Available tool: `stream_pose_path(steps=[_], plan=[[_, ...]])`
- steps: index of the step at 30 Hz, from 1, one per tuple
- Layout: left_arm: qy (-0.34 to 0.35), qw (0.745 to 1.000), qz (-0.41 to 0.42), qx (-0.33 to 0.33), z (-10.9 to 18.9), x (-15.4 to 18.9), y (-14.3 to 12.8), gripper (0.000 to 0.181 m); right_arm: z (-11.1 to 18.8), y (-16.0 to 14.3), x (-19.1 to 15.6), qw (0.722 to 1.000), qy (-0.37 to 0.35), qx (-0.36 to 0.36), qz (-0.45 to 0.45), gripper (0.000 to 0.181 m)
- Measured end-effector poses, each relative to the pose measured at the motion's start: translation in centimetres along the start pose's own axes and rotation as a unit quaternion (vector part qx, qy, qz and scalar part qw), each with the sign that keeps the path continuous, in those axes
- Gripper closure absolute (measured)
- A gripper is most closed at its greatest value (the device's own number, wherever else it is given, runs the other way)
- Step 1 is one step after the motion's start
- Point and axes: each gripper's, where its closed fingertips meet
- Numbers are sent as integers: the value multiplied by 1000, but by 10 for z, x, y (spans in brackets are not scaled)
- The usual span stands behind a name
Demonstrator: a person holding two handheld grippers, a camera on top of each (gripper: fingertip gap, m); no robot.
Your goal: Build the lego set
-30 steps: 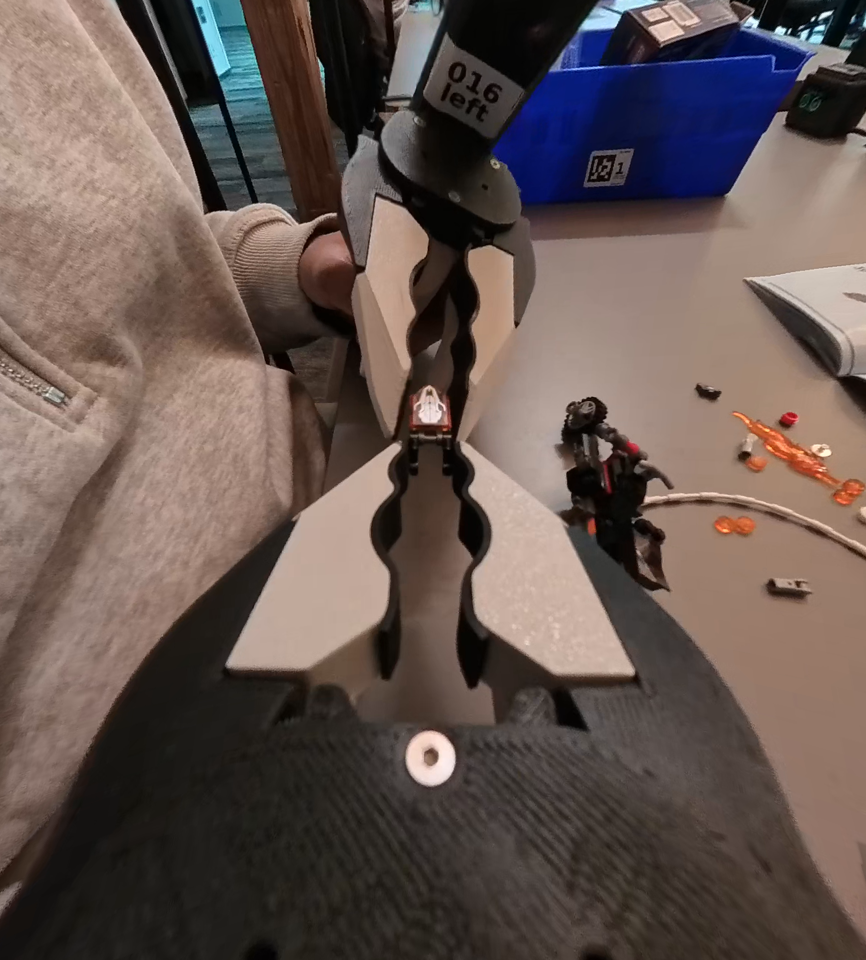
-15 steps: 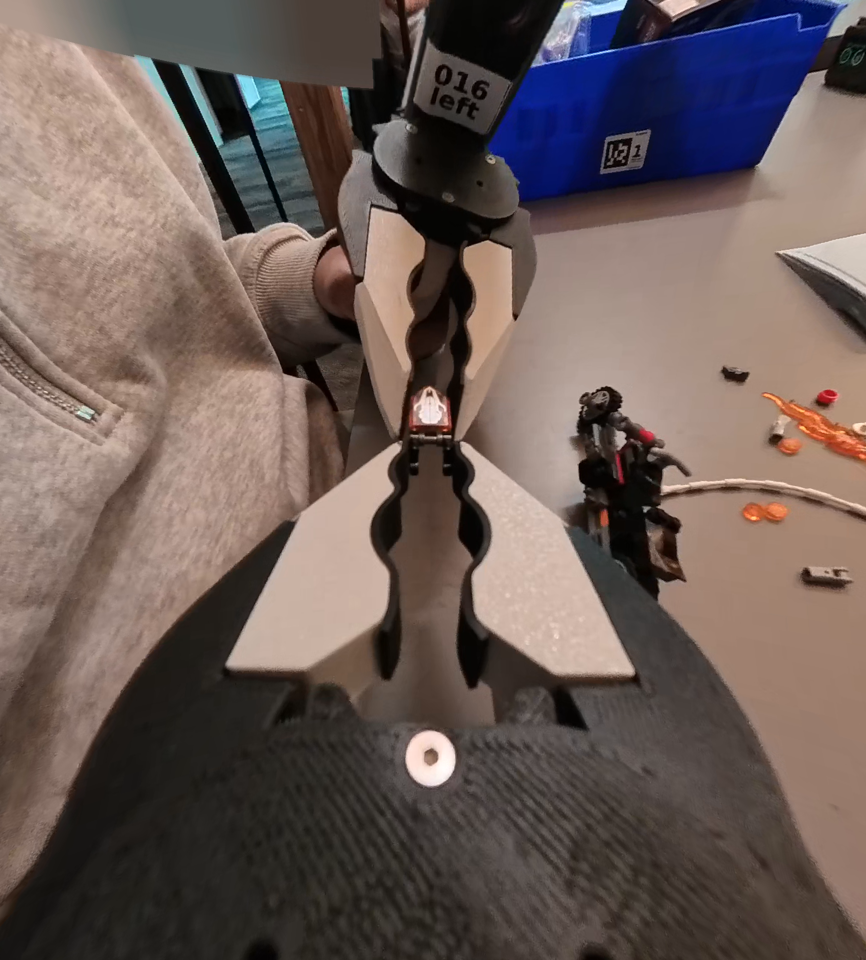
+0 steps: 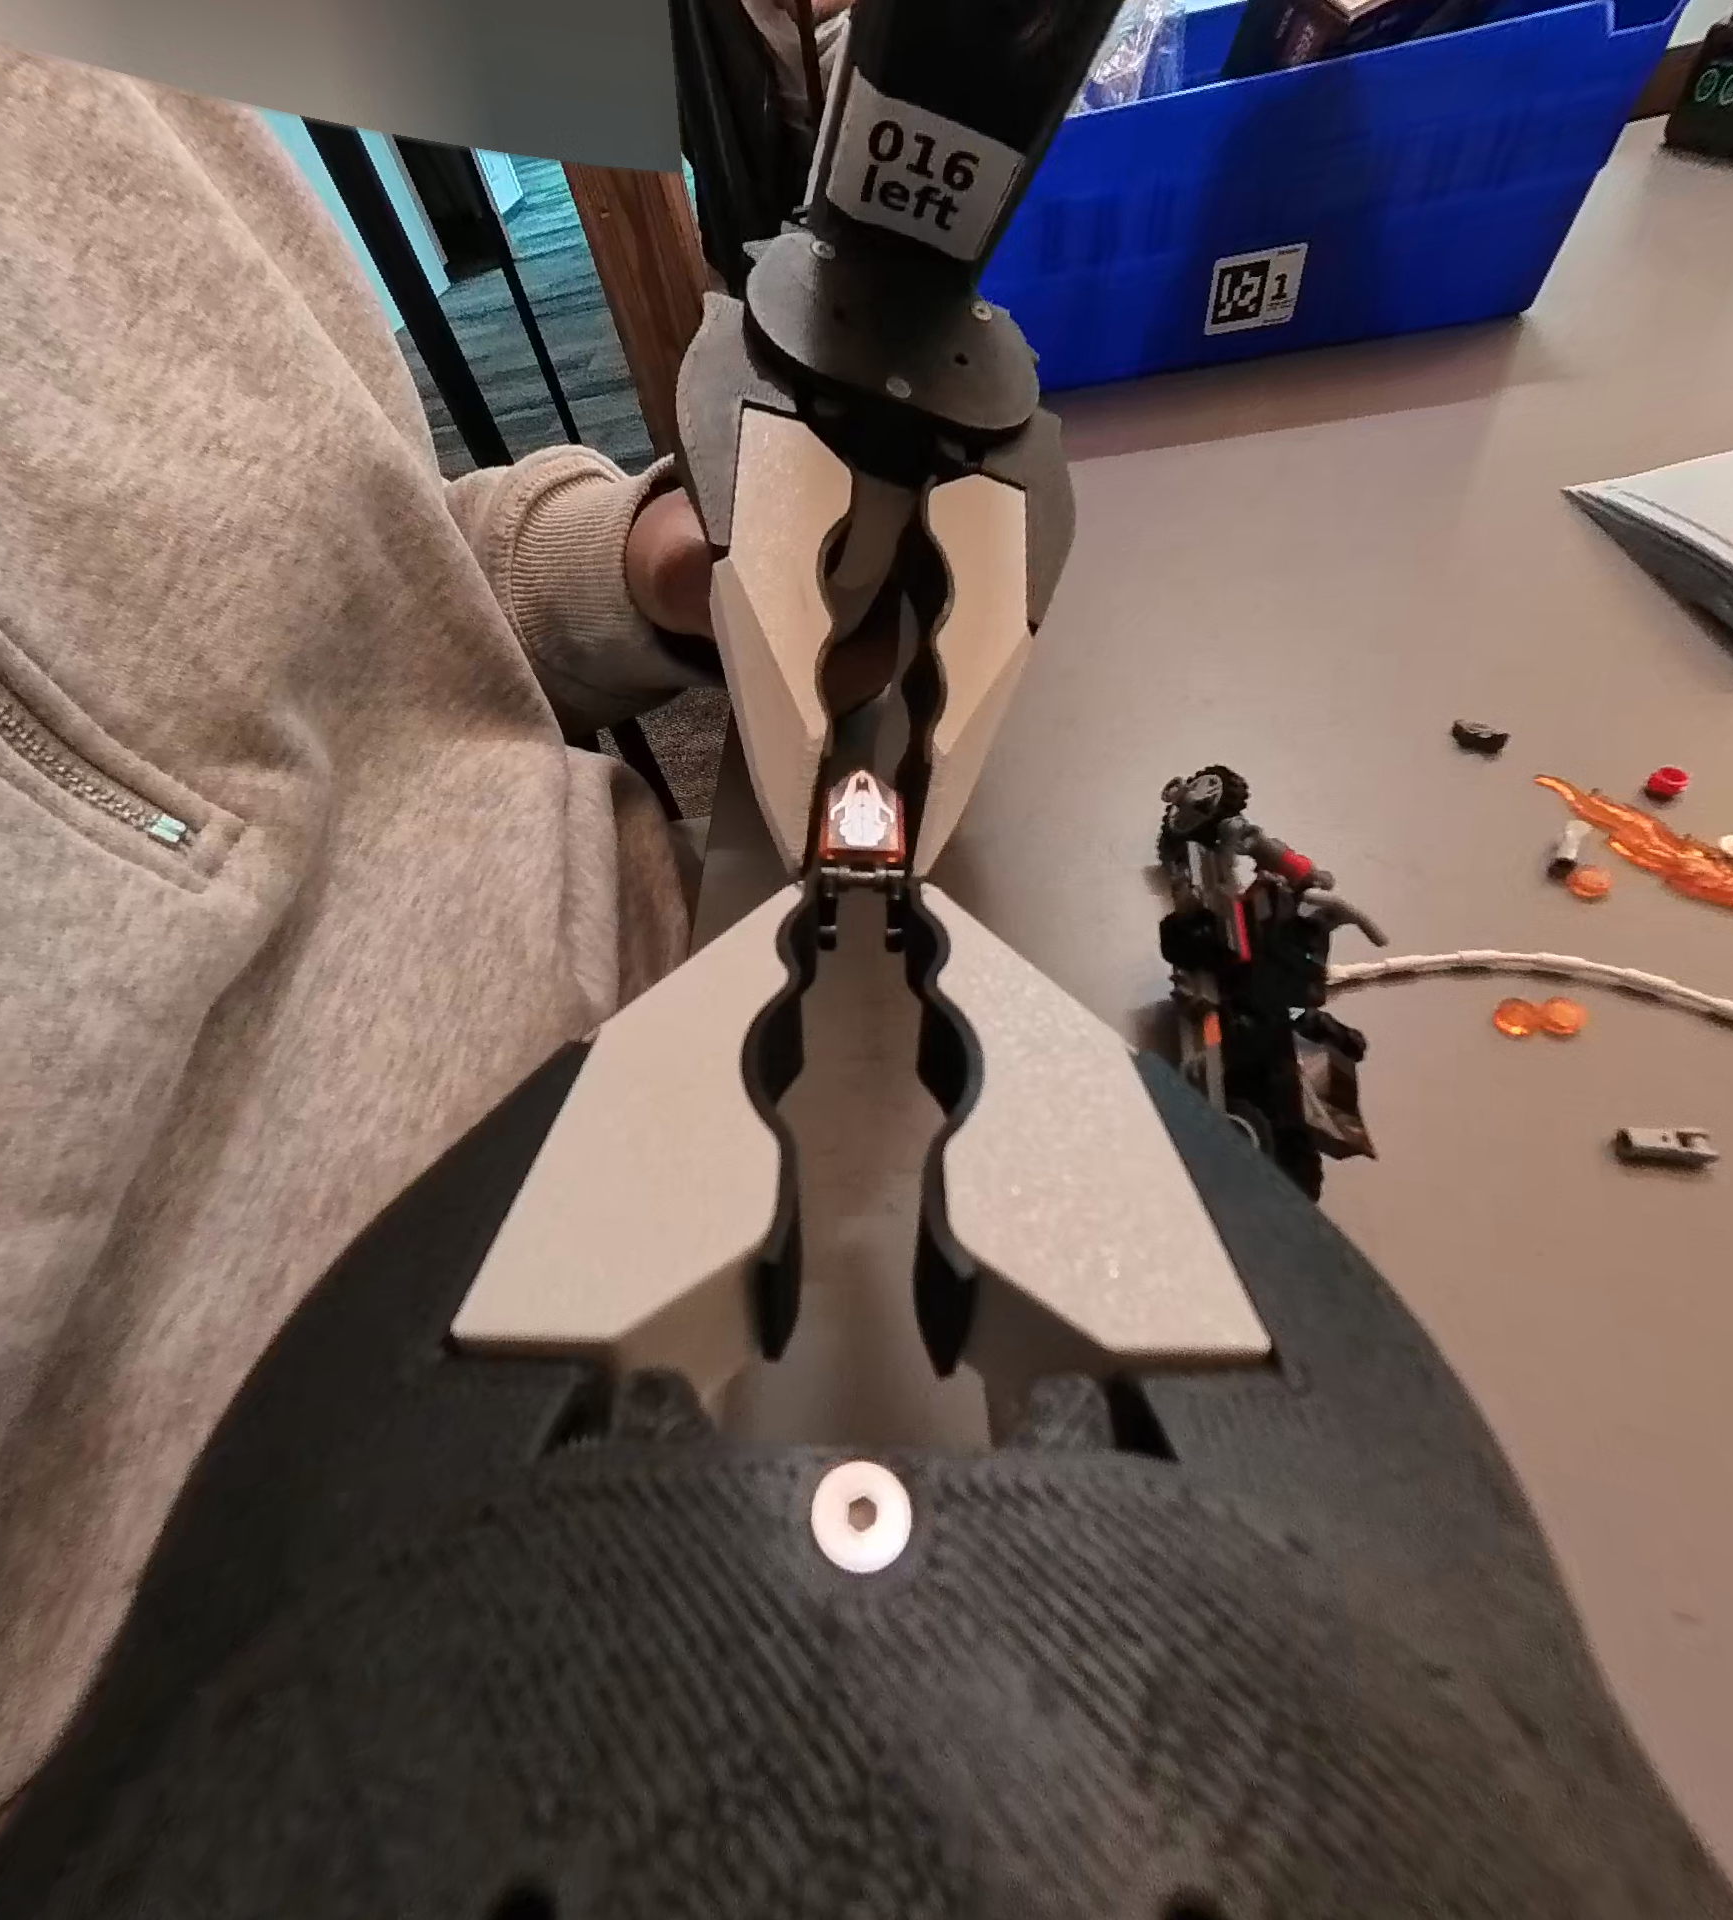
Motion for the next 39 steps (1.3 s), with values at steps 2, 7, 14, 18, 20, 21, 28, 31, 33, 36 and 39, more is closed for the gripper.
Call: stream_pose_path(steps=[2,7,14,18,20,21,28,31,33,36,39], plan=[[0,1000,-1,1,0,0,0,167,0,0,0,1000,-1,1,0,163],[5,1000,7,23,3,-4,7,167,8,13,20,997,-45,47,-33,113],[68,997,-29,35,32,-42,30,167,31,17,82,979,-191,52,-53,131],[51,997,-22,49,47,-64,59,167,25,-9,89,980,-184,-29,-67,145],[33,997,-8,68,48,-71,70,167,22,-18,88,980,-178,-54,-78,148],[27,997,5,76,48,-74,72,167,21,-20,87,979,-175,-59,-80,149],[1,993,58,98,58,-76,58,167,20,-21,85,981,-155,-60,-104,163],[-5,992,65,107,59,-77,60,167,20,-20,83,982,-154,-57,-96,169],[-8,993,71,95,56,-78,56,167,20,-20,83,982,-156,-59,-84,169],[-5,995,61,79,52,-77,52,167,21,-20,82,984,-159,-64,-48,170],[1,997,55,62,49,-78,46,167,20,-19,79,985,-158,-71,2,170]])
Point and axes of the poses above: each gripper's, where its closed fingertips meet, z back along the fingers, y out of its top, x = y × z across the jaws, and after that the axes turned 9 degrees about x, right-handed
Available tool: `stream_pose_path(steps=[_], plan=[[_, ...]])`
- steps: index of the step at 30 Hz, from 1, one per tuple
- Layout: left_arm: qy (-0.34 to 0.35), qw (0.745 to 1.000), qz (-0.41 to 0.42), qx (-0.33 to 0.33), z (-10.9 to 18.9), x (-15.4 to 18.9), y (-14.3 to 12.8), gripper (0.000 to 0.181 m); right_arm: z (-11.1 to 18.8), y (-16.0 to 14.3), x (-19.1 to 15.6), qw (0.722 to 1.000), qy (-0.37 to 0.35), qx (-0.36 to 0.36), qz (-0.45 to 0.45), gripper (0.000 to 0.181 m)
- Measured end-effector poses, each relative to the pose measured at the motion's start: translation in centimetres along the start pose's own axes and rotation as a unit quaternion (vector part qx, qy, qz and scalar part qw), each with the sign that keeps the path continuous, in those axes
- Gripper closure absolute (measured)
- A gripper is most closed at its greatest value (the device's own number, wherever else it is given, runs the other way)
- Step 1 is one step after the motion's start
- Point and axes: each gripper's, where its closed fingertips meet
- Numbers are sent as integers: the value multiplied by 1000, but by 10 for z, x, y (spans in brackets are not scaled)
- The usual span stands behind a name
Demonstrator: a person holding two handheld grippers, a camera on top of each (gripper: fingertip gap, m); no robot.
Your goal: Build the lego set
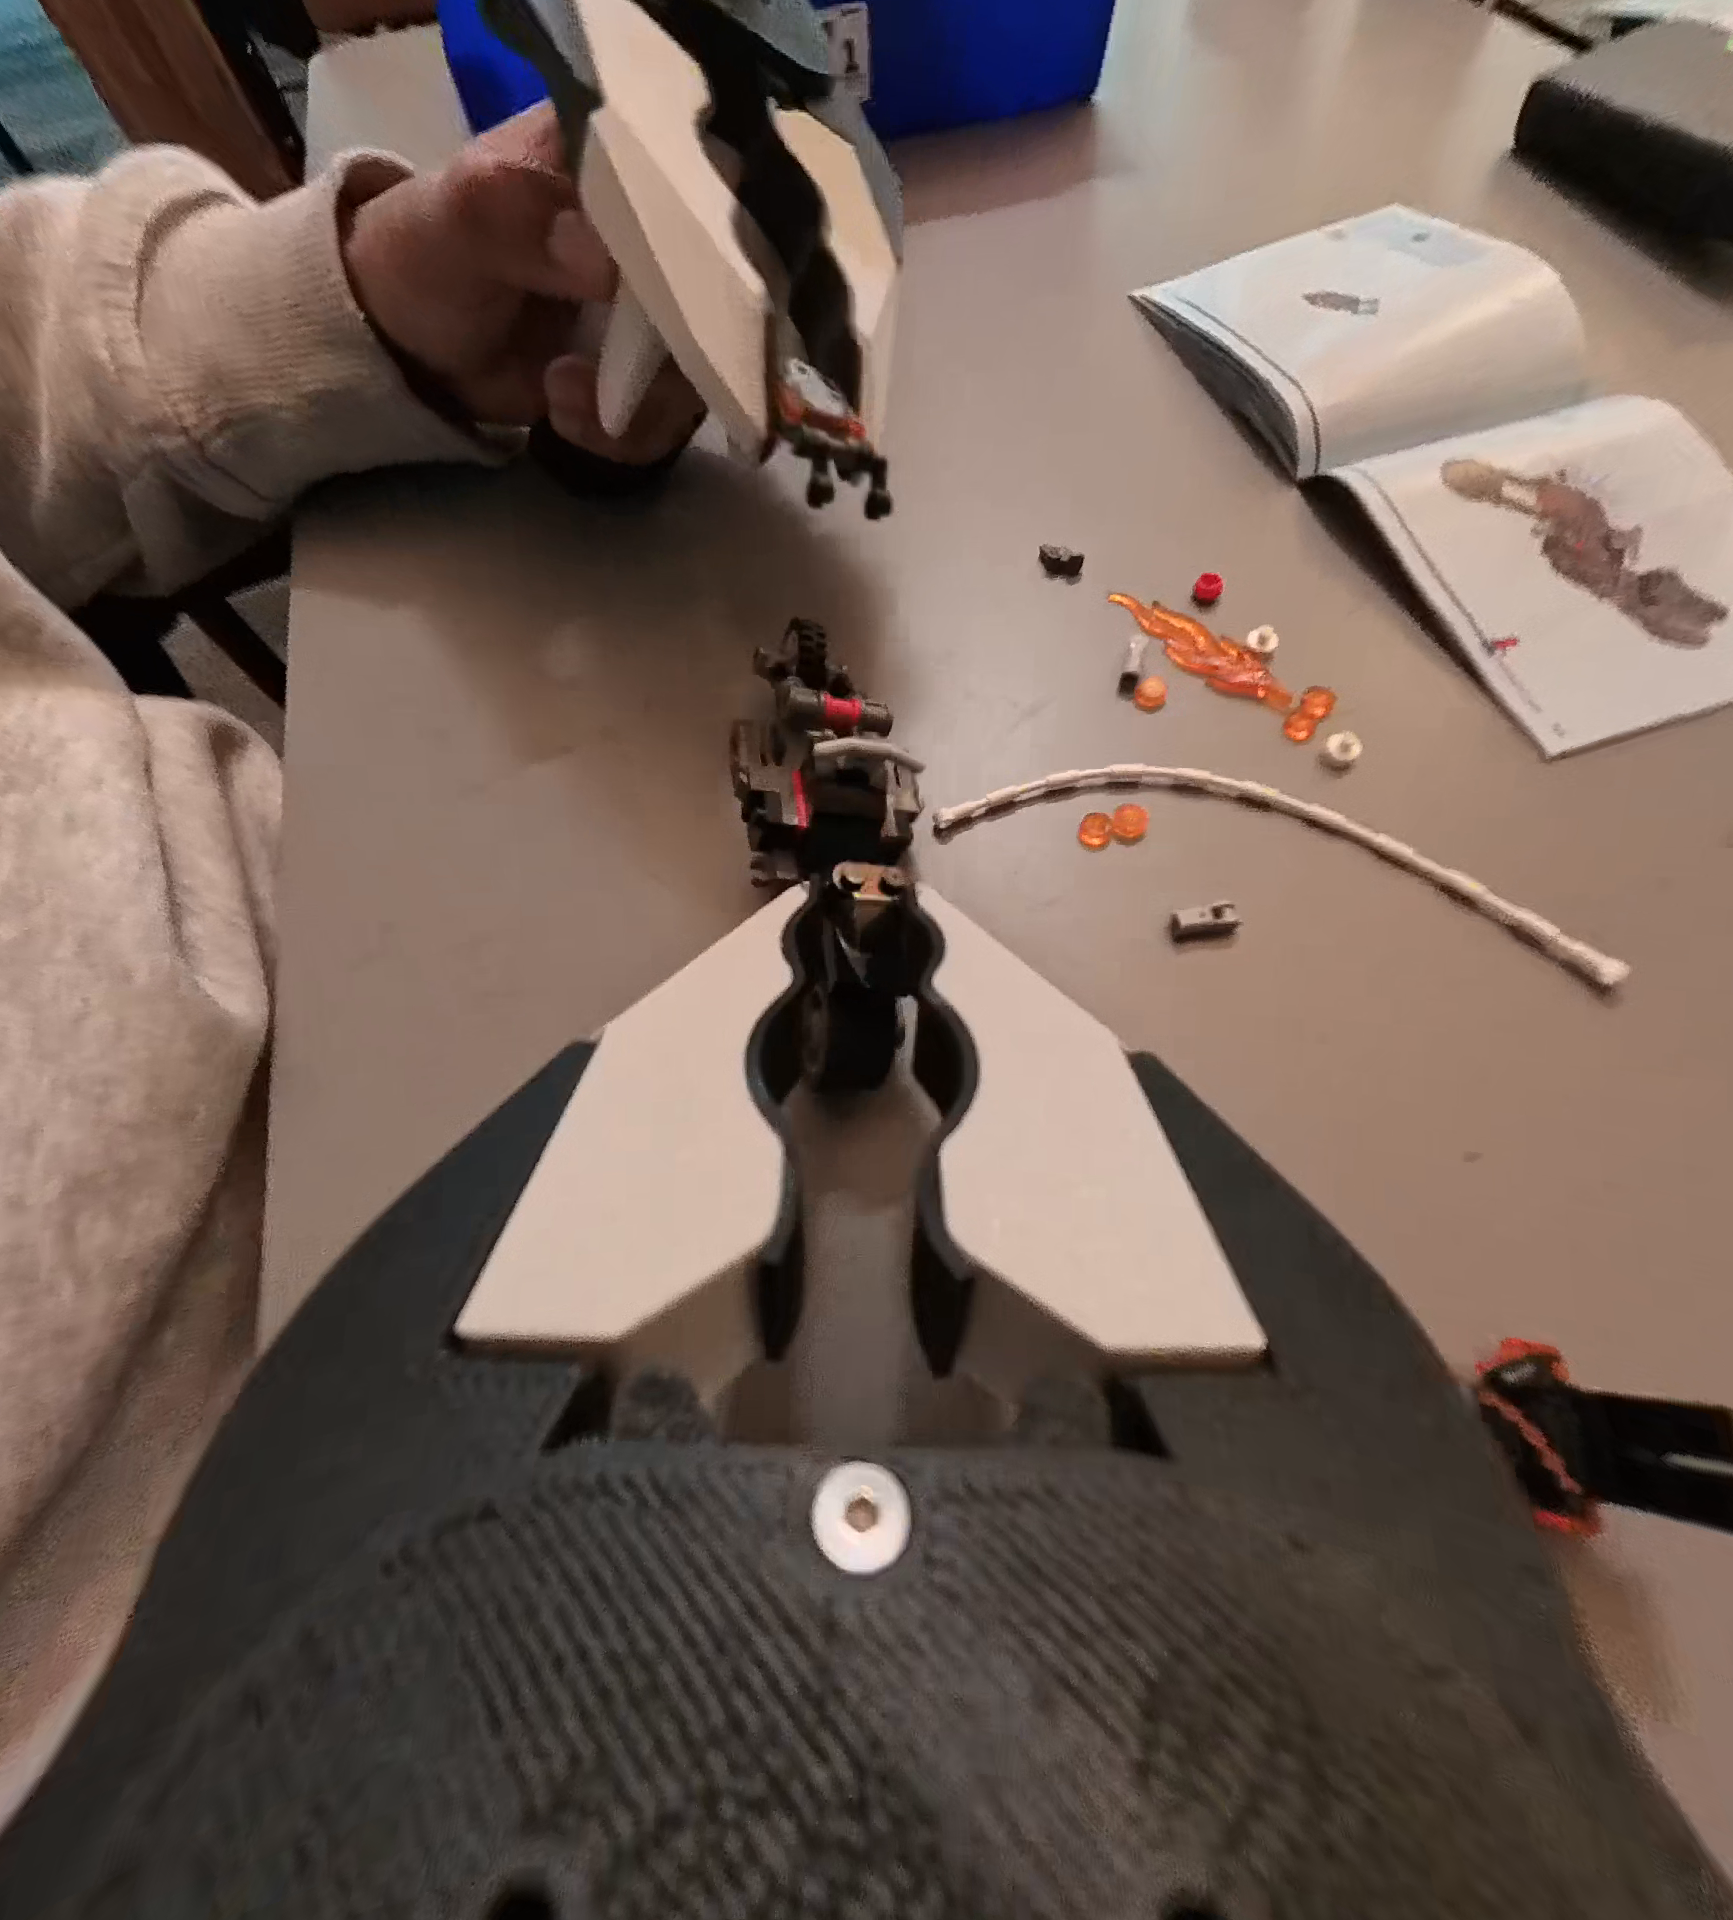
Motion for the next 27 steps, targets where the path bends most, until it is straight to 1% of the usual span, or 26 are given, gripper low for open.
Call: stream_pose_path(steps=[4,10,18,27], plan=[[-2,1000,-1,-4,-1,1,-2,167,0,1,-4,997,-9,3,74,170],[-4,1000,-6,-2,-1,4,-2,167,3,0,-7,988,-24,7,150,171],[2,1000,-27,-14,-3,5,-6,167,4,-1,-8,987,-22,7,157,170],[1,999,-30,-22,-4,7,-9,167,3,-2,-8,987,-21,8,161,170]])
Point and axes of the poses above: each gripper's, where its closed fingertips meet, z back along the fingers, y out of its top, x = y × z across the jaws, and after that the axes turned 9 degrees about x, right-handed
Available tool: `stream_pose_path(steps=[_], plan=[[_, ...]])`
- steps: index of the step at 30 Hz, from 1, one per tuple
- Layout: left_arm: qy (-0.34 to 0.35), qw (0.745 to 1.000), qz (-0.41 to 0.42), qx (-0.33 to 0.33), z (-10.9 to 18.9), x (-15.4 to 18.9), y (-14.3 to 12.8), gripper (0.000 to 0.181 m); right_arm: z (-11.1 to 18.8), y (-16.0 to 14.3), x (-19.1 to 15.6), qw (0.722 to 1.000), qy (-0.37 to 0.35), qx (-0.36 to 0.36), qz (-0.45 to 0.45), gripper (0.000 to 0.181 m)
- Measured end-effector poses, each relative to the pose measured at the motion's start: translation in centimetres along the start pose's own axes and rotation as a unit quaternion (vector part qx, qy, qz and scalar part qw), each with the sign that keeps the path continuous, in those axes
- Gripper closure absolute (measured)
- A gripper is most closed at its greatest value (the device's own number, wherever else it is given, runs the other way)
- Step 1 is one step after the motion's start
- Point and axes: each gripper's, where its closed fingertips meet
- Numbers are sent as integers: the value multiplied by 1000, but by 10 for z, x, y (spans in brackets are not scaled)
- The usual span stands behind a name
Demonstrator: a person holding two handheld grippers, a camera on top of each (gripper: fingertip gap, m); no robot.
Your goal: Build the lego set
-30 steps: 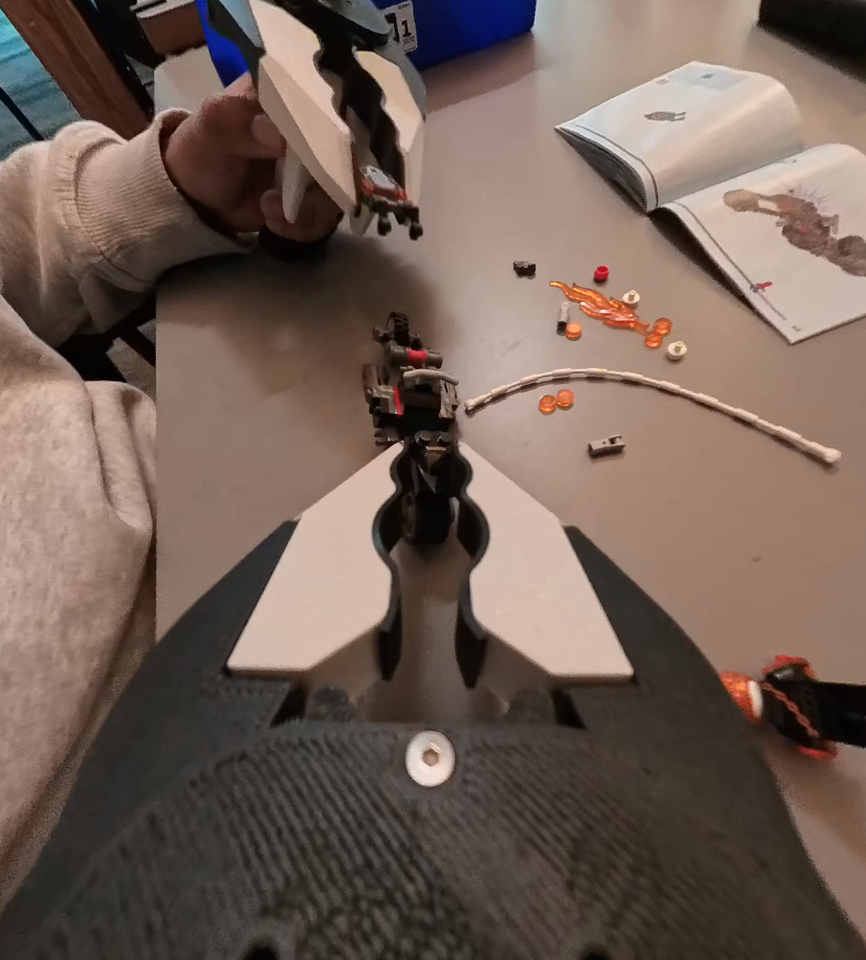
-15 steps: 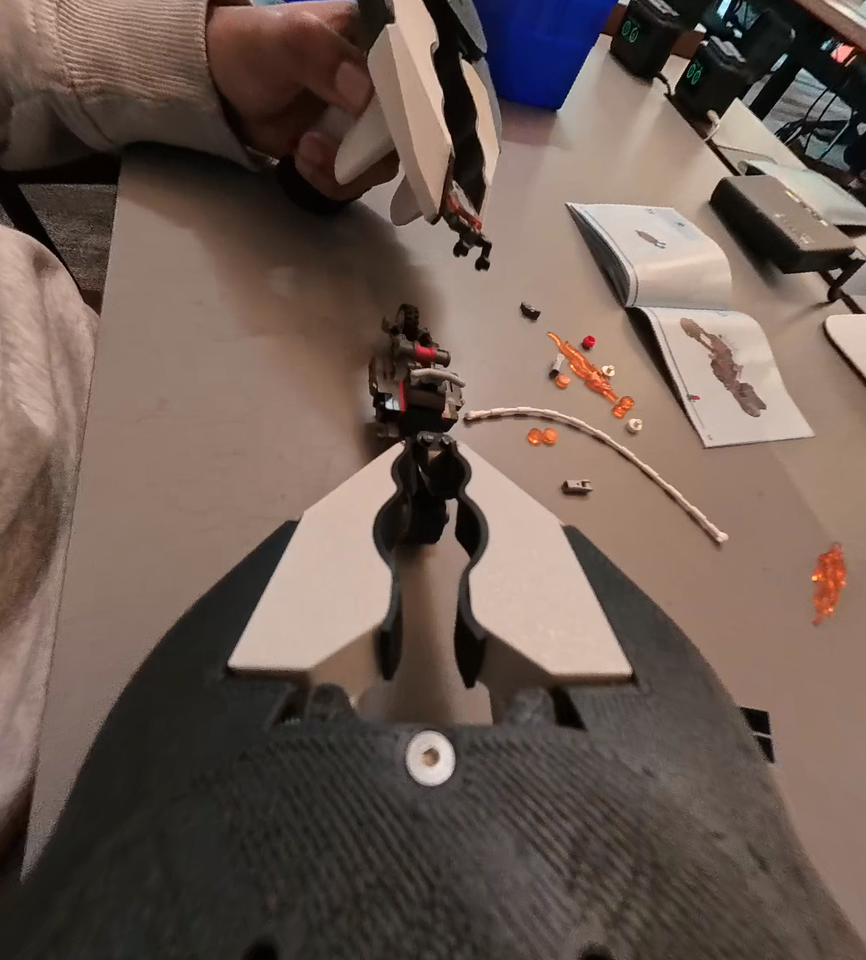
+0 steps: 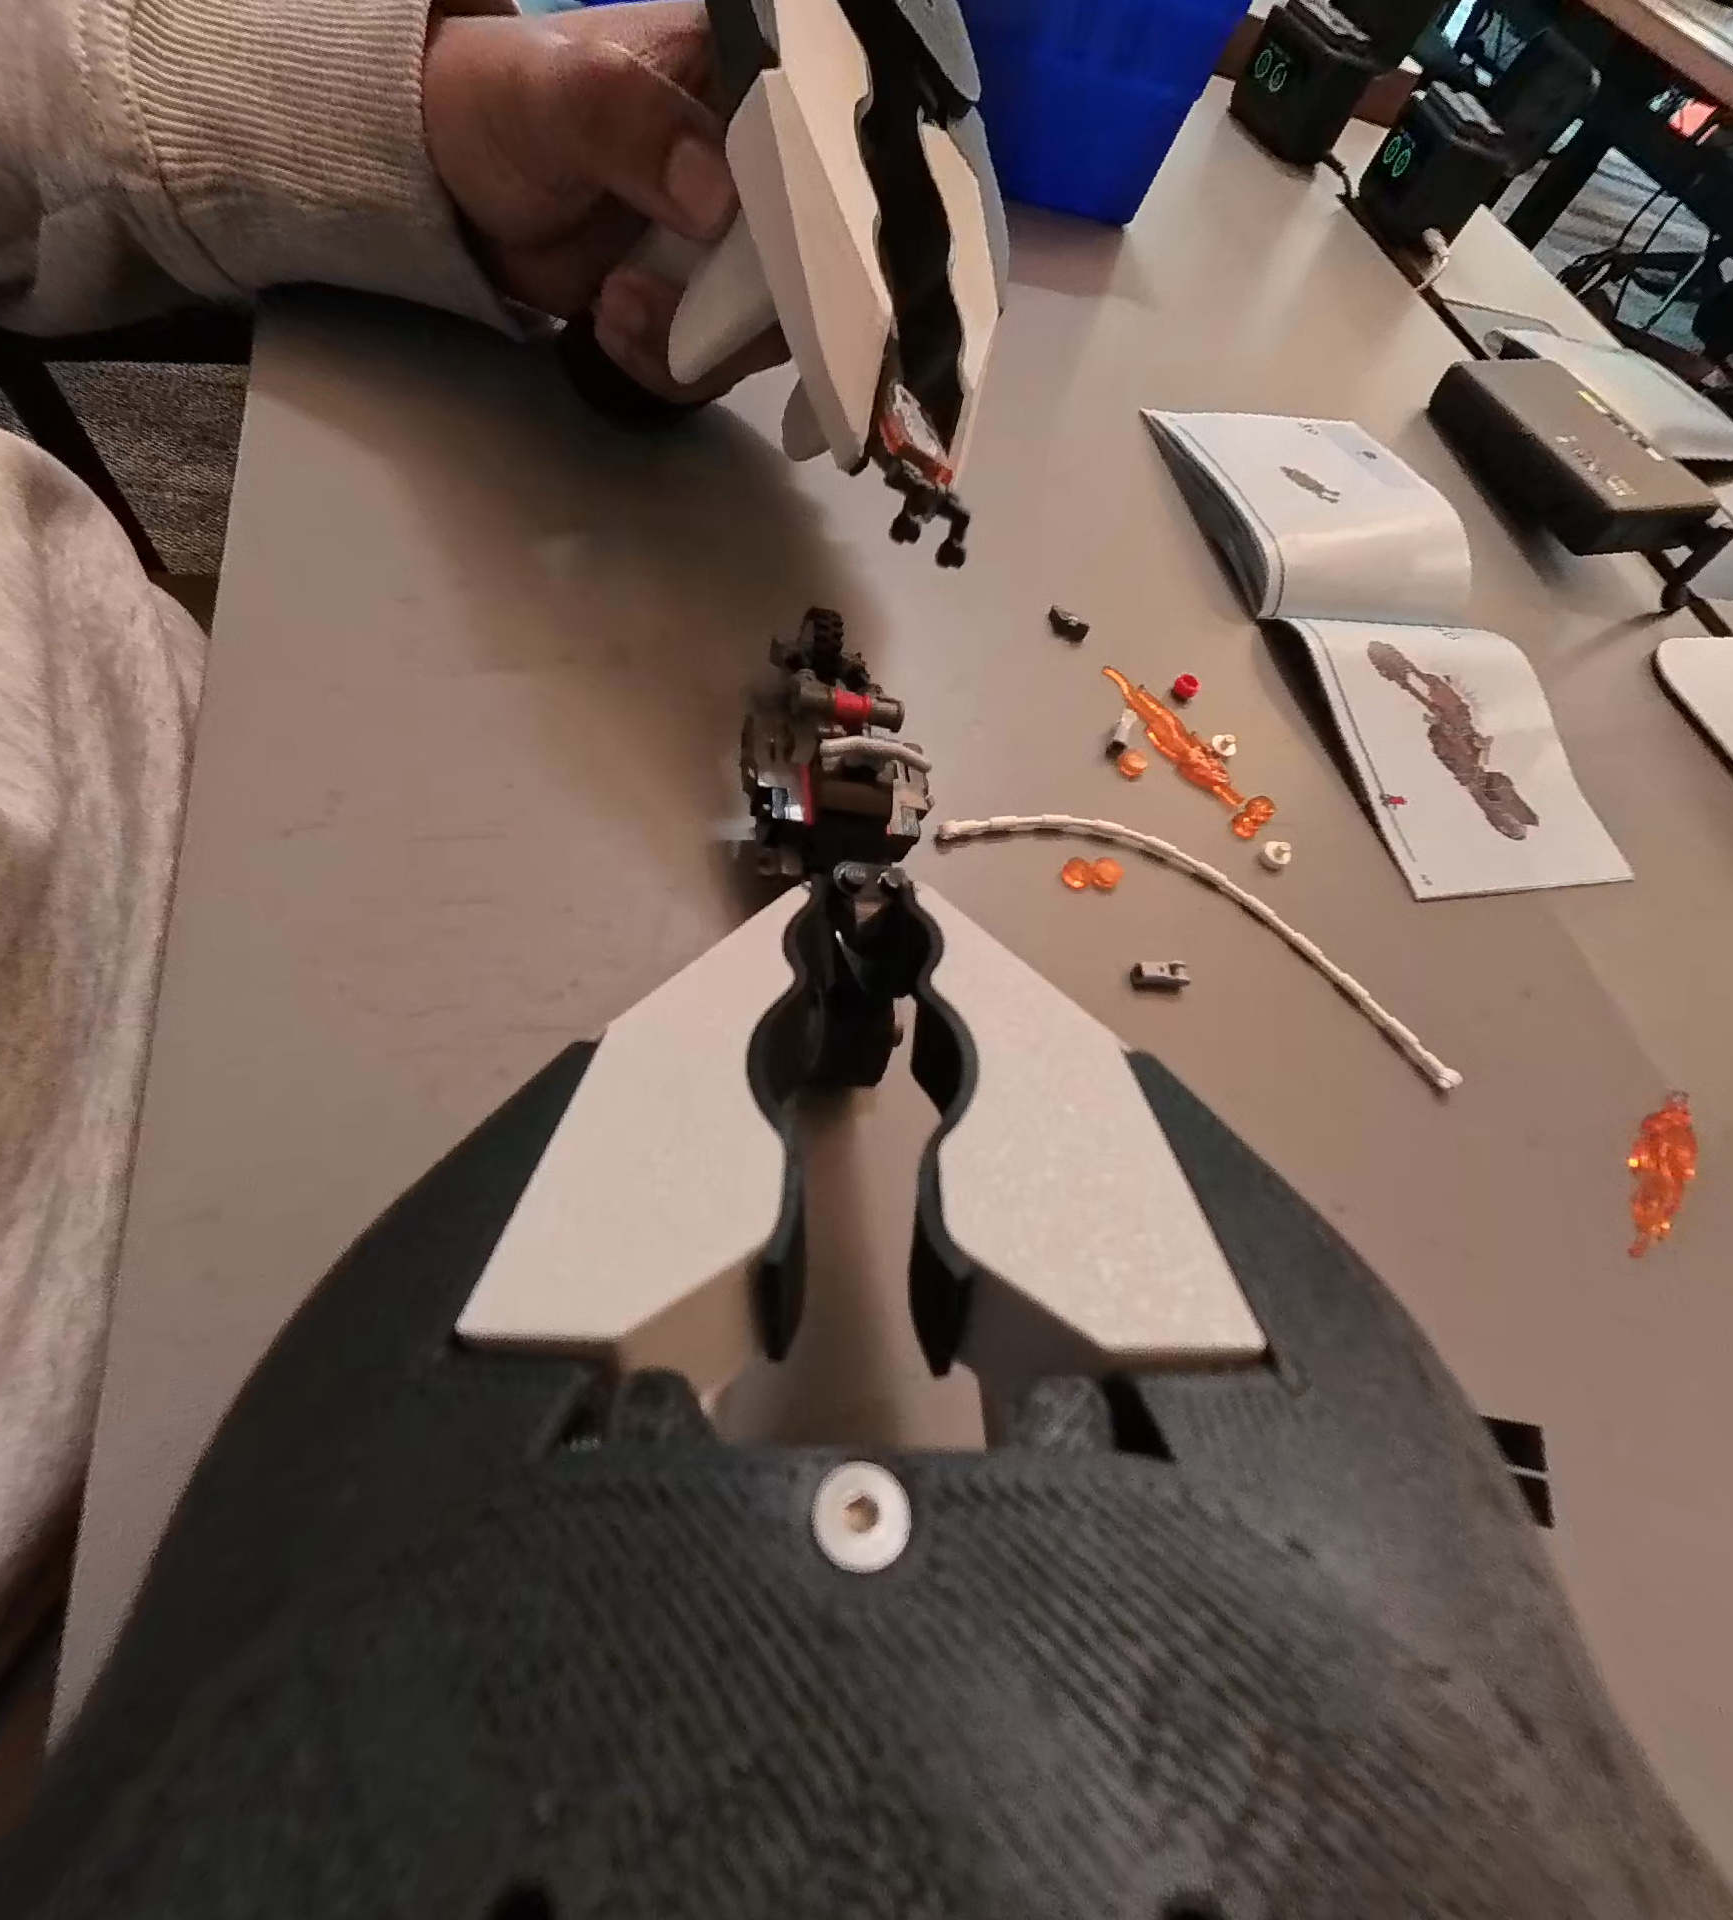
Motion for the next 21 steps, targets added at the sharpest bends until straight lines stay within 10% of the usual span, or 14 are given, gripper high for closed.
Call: stream_pose_path(steps=[21], plan=[[-5,1000,0,-6,-1,2,-3,167,-1,-1,1,1000,3,0,-5,170]])
Point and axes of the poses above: each gripper's, where its closed fingertips meet, z back along the fingers, y out of its top, x = y × z across the jaws, and after that the axes turned 9 degrees about x, right-handed
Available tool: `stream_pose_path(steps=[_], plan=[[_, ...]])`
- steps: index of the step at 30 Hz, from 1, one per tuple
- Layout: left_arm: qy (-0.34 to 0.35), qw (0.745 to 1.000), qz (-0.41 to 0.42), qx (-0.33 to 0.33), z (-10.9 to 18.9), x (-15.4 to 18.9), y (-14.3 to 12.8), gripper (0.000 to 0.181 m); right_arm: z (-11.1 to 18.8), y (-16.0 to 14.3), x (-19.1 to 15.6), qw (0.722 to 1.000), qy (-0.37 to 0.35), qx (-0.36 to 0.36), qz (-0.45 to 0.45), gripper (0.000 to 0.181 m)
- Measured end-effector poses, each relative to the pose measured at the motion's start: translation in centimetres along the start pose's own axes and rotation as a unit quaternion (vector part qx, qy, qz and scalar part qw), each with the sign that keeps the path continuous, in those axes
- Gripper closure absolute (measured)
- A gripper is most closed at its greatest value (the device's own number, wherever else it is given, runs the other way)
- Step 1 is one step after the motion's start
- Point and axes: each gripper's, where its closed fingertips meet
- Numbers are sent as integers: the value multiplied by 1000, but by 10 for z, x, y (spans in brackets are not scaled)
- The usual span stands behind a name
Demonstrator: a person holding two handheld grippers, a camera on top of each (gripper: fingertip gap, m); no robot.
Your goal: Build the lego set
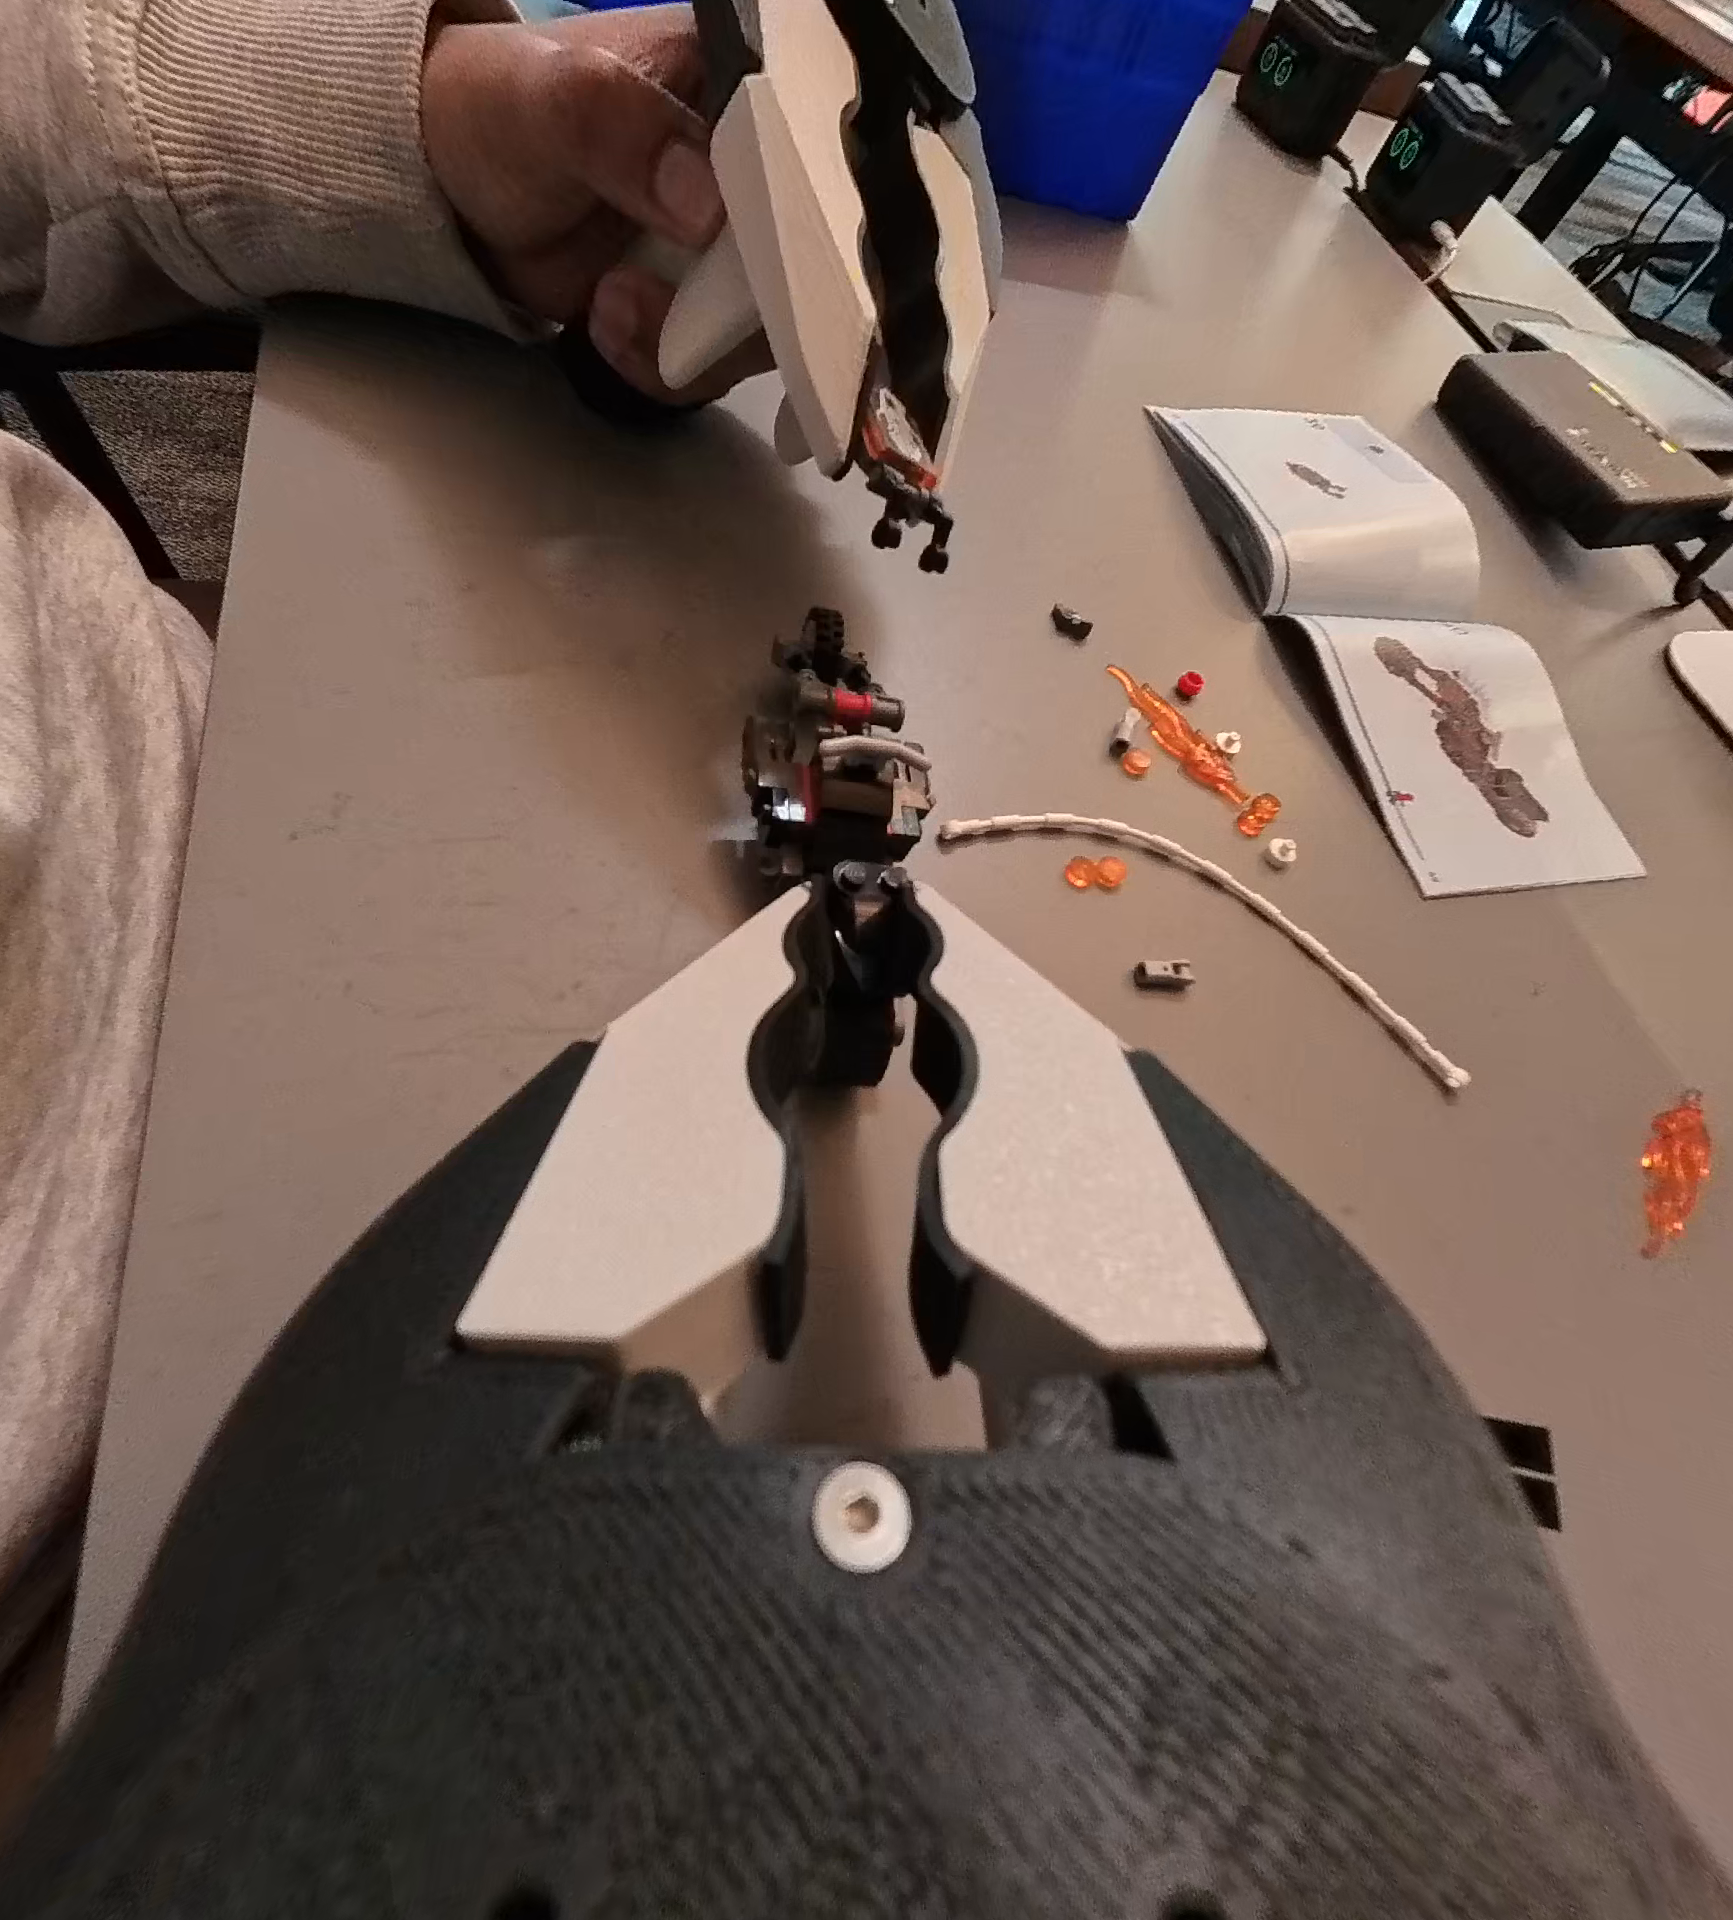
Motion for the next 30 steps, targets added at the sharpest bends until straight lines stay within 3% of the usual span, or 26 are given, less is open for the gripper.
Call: stream_pose_path(steps=[30], plan=[[-7,999,-4,-31,-4,3,-8,167,1,-1,1,1000,1,0,-6,170]])
Point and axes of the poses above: each gripper's, where its closed fingertips meet, z back along the fingers, y out of its top, x = y × z across the jaws, and after that the axes turned 9 degrees about x, right-handed
